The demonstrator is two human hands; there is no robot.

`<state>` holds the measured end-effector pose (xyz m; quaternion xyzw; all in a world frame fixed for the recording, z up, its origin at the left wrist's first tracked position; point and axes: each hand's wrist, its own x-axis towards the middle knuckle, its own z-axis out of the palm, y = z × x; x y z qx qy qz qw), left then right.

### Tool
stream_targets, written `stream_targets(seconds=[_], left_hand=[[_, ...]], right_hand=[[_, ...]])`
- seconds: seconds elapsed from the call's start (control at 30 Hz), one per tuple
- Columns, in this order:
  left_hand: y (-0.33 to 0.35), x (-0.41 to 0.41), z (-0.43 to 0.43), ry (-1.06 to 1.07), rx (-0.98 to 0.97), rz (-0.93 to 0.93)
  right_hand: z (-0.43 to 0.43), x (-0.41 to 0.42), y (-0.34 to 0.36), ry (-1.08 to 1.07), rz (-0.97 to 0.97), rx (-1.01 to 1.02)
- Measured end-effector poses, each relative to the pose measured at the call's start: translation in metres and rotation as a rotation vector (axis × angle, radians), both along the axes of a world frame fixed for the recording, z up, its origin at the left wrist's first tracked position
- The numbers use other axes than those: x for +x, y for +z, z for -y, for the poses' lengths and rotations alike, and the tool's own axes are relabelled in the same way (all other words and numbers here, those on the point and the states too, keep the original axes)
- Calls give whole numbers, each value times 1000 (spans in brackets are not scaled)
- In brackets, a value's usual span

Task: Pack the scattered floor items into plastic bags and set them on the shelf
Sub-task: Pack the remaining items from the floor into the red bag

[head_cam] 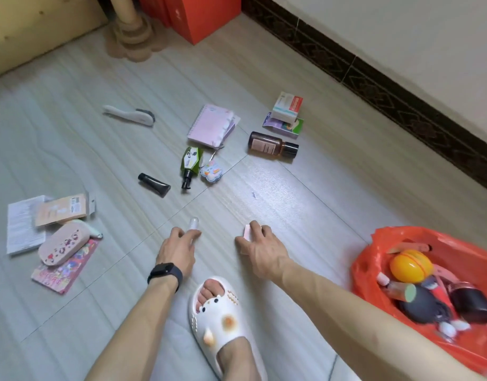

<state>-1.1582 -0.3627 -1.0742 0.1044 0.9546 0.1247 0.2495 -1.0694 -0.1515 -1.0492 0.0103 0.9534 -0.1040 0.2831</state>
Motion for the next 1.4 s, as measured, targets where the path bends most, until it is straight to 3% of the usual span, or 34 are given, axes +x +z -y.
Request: stream_targets(seconds=[0.1,0.27,0.5,0.67,0.8,0.9,0.97,1.17,1.27,1.4], left_hand=[[26,5,-10,-49,-12,138],[110,4,-56,-225,25,199],[266,15,-181,-657,-93,-129],[312,55,-252,-846,-120,-277],[291,108,-287,-985,-127,-288],[247,148,-300,-1020,-43,-169],[217,172,-306,-978,42,-71],[162,217,-320,-796,179,135],[152,225,-325,-767,221,164],[143,236,-335,-804,289,185]], right_hand=[[-32,15,30,-33,230,74],[-87,27,117,16,524,270],[-172,52,239,-209,272,253],[-236,111,256,-373,193,218],[-265,183,210,-720,104,-96],[-256,243,165,-1284,-80,-641],[-247,270,136,-1587,-197,-876],[-243,292,96,-2139,-409,-1287],[-248,294,97,-2164,-445,-1378],[-238,295,105,-1917,-249,-1365]])
